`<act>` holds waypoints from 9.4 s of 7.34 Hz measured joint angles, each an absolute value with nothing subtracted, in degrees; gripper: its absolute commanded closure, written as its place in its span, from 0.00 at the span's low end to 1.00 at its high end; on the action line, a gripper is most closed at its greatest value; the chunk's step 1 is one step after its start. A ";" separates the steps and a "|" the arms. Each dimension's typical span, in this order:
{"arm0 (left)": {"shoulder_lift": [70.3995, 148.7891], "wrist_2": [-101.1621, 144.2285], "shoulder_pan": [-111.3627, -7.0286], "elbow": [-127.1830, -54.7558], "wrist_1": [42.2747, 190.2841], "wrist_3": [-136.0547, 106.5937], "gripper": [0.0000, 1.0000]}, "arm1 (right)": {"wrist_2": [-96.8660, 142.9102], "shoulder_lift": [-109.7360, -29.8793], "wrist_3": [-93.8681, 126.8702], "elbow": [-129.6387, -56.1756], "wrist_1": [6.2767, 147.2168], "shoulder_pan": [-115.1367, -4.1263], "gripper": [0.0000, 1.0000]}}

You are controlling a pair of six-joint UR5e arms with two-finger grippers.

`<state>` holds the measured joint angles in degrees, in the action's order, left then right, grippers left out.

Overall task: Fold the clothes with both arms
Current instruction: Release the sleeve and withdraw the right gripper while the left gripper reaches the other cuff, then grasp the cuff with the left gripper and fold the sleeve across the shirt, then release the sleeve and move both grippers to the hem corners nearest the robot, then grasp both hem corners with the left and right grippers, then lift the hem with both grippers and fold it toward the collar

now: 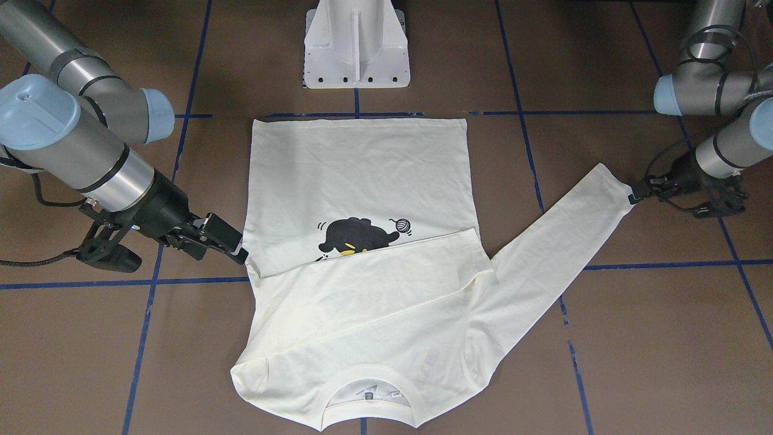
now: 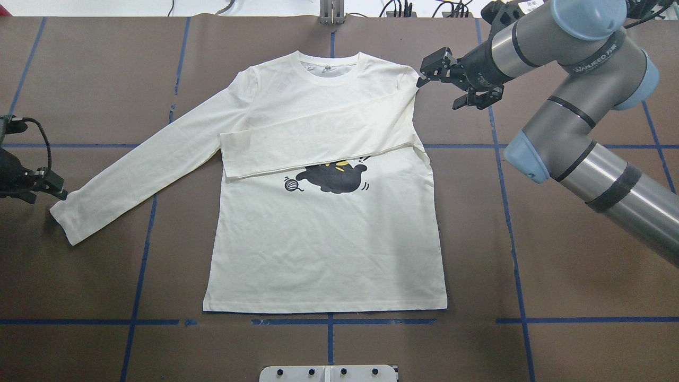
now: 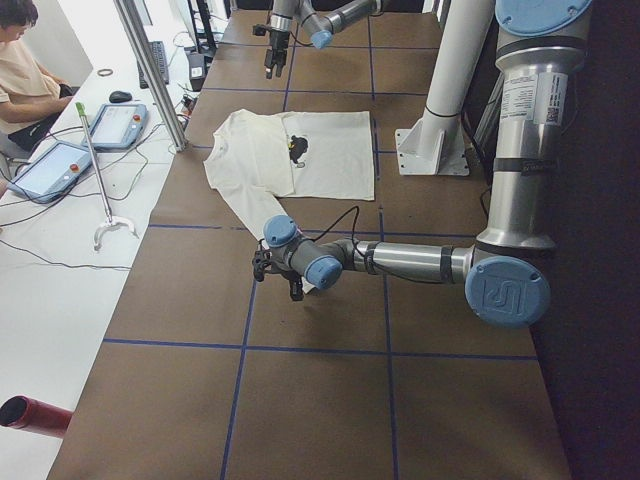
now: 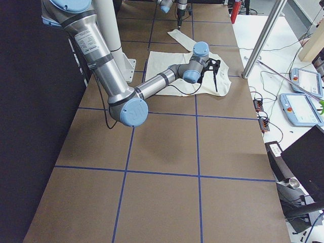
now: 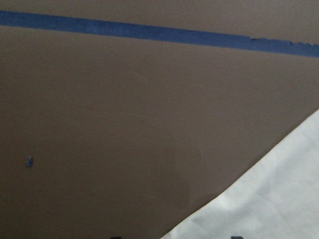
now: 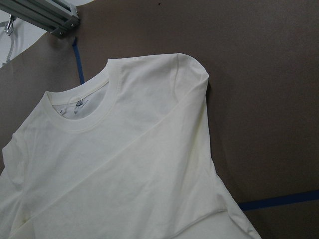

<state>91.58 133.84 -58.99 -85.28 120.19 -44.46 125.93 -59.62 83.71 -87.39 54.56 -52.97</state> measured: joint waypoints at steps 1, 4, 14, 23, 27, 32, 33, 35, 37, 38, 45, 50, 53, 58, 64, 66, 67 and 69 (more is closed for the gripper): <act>91.63 133.67 -57.58 -85.03 120.25 -44.53 0.37 | 125.79 -59.63 83.69 -87.45 54.57 -52.64 0.01; 91.68 133.78 -55.66 -85.39 120.21 -45.27 1.00 | 125.62 -59.35 83.73 -87.63 54.58 -52.35 0.01; 123.53 133.61 -50.10 -93.45 107.52 -72.64 1.00 | 132.27 -69.28 81.08 -95.57 54.13 -59.89 0.00; 164.50 95.72 -27.90 -41.03 137.27 -91.95 0.22 | 139.07 -80.31 73.26 -102.93 53.97 -67.72 0.00; 149.00 101.43 -30.43 -68.76 123.93 -92.35 0.24 | 124.59 -80.13 83.70 -104.23 54.43 -53.54 0.00; 128.51 112.28 -40.01 -91.86 120.86 -91.94 0.25 | 89.03 -80.12 110.57 -116.72 71.50 -16.29 0.19; 128.09 112.66 -40.50 -92.20 120.95 -91.95 0.24 | 84.50 -80.36 113.14 -117.30 73.81 -11.43 0.22; 127.80 112.75 -40.61 -92.27 121.01 -92.03 0.24 | 80.56 -80.73 116.49 -117.30 78.47 -6.87 0.26; 127.73 112.69 -40.51 -92.22 121.02 -92.10 0.24 | 79.61 -81.20 117.01 -117.28 80.10 -6.28 0.34; 127.71 112.68 -40.47 -92.20 121.02 -92.11 0.24 | 79.56 -81.70 117.05 -117.43 80.55 -6.28 0.53; 123.08 108.05 -37.68 -98.96 116.92 -93.81 0.24 | 81.71 -83.35 116.74 -120.75 81.65 -6.22 1.00; 102.27 89.72 -14.76 -117.99 99.96 -101.85 0.30 | 83.73 -83.41 116.50 -123.36 81.65 -6.44 1.00; 98.28 89.95 -10.44 -118.14 99.70 -105.46 0.36 | 83.73 -83.10 116.39 -123.29 81.65 -6.47 1.00; 97.79 90.08 -9.93 -117.81 99.74 -105.31 0.56 | 83.37 -83.23 116.55 -123.40 81.65 -6.66 1.00; 97.75 90.15 -10.04 -116.95 99.84 -105.07 1.00 | 83.14 -83.33 116.76 -123.53 81.65 -6.68 1.00; 97.03 90.17 -10.27 -117.57 99.81 -105.01 1.00 | 83.07 -83.42 116.80 -123.51 81.63 -6.68 1.00; 96.71 90.17 -10.48 -118.59 99.73 -105.00 1.00 | 83.06 -83.46 116.80 -123.61 81.59 -6.71 1.00; 95.90 90.41 -10.59 -122.68 99.60 -105.65 1.00 | 83.27 -85.36 116.81 -126.36 81.55 -6.36 1.00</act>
